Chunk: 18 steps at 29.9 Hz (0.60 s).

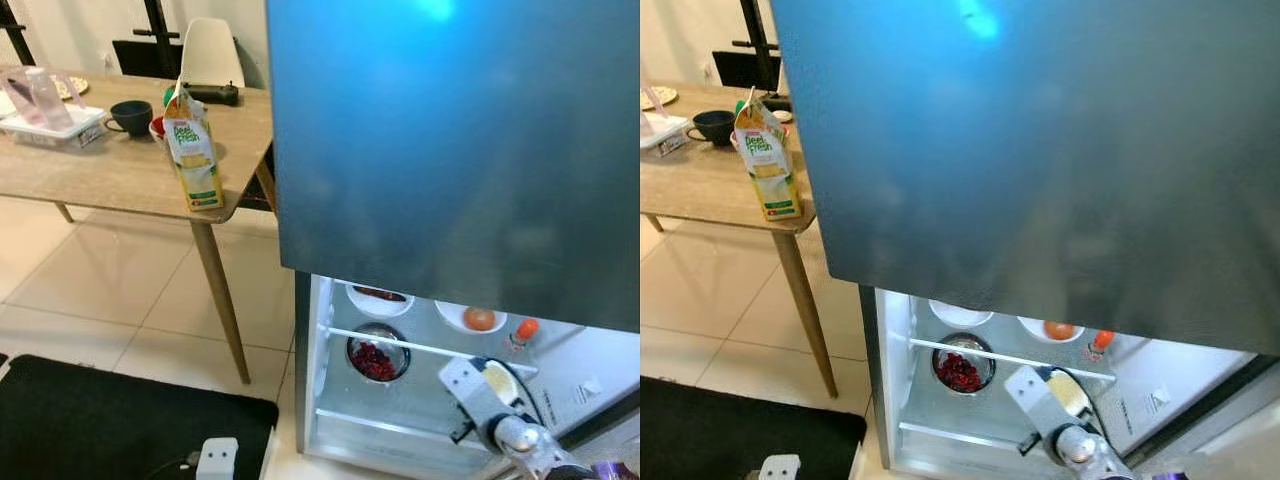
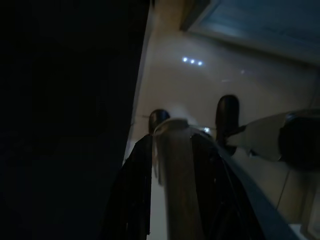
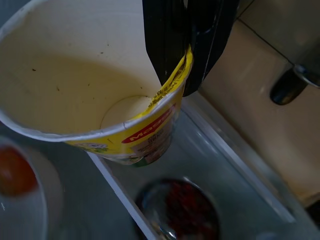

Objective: Restocking fridge

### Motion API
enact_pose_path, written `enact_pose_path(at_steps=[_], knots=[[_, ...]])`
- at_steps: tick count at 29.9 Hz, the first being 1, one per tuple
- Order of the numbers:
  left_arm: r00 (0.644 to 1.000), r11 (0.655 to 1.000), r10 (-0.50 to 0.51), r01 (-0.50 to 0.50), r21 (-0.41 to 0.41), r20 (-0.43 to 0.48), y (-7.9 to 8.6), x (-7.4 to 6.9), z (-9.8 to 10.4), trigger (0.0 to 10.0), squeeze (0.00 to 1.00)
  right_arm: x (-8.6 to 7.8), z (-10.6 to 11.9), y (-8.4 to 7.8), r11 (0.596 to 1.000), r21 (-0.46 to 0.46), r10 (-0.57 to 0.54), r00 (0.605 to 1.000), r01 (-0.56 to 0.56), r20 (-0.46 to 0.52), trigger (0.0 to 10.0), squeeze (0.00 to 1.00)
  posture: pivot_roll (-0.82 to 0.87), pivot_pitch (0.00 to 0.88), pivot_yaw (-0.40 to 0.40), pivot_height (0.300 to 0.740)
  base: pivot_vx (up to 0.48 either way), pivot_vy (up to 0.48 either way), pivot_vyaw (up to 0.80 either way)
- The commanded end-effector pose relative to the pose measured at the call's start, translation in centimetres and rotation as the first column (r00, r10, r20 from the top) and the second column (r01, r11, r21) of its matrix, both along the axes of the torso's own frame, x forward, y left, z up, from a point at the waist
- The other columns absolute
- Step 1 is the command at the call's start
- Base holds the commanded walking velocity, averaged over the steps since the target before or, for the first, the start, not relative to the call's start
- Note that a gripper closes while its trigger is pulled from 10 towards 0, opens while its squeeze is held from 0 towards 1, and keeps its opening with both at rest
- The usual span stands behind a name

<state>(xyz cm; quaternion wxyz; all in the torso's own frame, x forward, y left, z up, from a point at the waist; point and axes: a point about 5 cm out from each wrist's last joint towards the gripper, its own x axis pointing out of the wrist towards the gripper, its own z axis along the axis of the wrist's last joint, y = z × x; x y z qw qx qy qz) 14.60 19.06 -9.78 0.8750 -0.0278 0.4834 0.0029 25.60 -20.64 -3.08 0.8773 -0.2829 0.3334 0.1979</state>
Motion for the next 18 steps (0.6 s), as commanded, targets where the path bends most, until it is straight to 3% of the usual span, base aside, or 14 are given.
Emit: enact_pose_path(at_steps=[1, 9, 16, 18], knots=[[1.0, 1.0, -0.009, 0.009, 0.021, 0.0, 0.2, 0.0, 0.0, 10.0, 0.0, 0.3, 0.2, 0.4, 1.0, 0.002, 0.031, 0.999, -0.031, 0.006, 10.0, 0.0, -0.08, 0.0, -0.057, 0.74, 0.0, 0.0, 0.0], [0.993, 0.996, -0.077, 0.073, 0.047, 0.092, 0.1, 2.2, 1.0, 10.0, 0.0, 1.1, 0.5, 2.0, 0.992, -0.023, 0.122, 0.992, -0.122, -0.002, 10.0, 0.0, -0.08, 0.0, -0.059, 0.74, 0.0, 0.0, 0.0], [0.934, 0.967, -0.254, 0.238, 0.095, 0.249, -1.5, 6.4, 3.3, 10.0, 0.0, 2.1, 1.0, 3.1, 0.99, -0.047, 0.134, 0.991, -0.134, -0.001, 10.0, 0.0, -0.07, 0.0, -0.062, 0.74, 0.0, 0.0, 0.0], [0.918, 0.957, -0.29, 0.269, 0.11, 0.271, -1.9, 7.1, 3.7, 10.0, 0.0, 2.3, 1.2, 3.1, 0.991, -0.052, 0.125, 0.992, -0.125, 0.003, 10.0, 0.0, -0.07, 0.0, -0.062, 0.74, 0.0, 0.0, 0.0]])
